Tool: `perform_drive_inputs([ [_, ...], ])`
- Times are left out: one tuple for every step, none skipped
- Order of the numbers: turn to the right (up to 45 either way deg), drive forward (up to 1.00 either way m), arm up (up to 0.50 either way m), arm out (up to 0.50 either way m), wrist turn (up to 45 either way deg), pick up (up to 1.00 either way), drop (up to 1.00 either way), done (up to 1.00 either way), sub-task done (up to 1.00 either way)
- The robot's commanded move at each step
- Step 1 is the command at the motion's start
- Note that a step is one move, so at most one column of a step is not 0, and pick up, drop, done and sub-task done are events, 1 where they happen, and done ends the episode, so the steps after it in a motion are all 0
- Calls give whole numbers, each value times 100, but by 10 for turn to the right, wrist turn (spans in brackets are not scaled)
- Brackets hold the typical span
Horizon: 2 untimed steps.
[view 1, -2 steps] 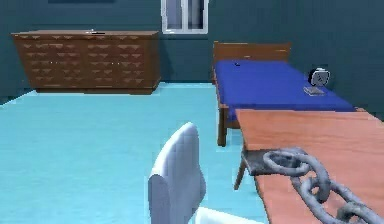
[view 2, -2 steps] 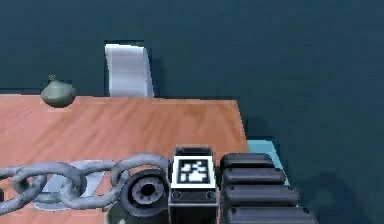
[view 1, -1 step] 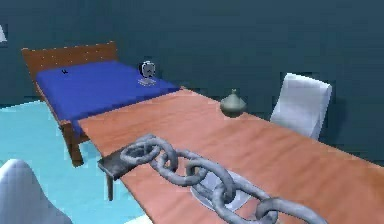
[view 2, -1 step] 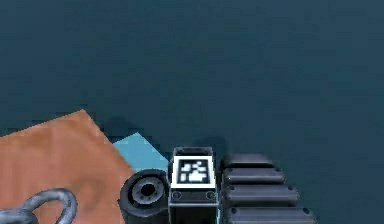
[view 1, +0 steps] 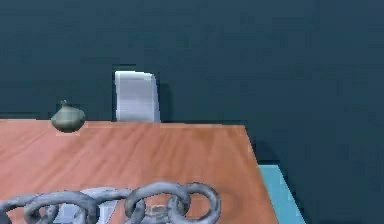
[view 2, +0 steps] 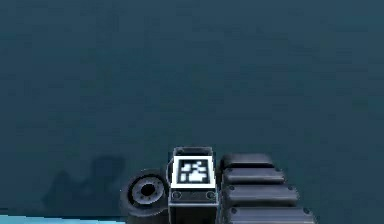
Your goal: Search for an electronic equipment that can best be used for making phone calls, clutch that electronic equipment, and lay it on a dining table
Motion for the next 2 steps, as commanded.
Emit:
perform_drive_inputs([
  [450,0,0,0,0,0,0,0,0],
  [180,0,0,0,0,0,0,0,0],
])
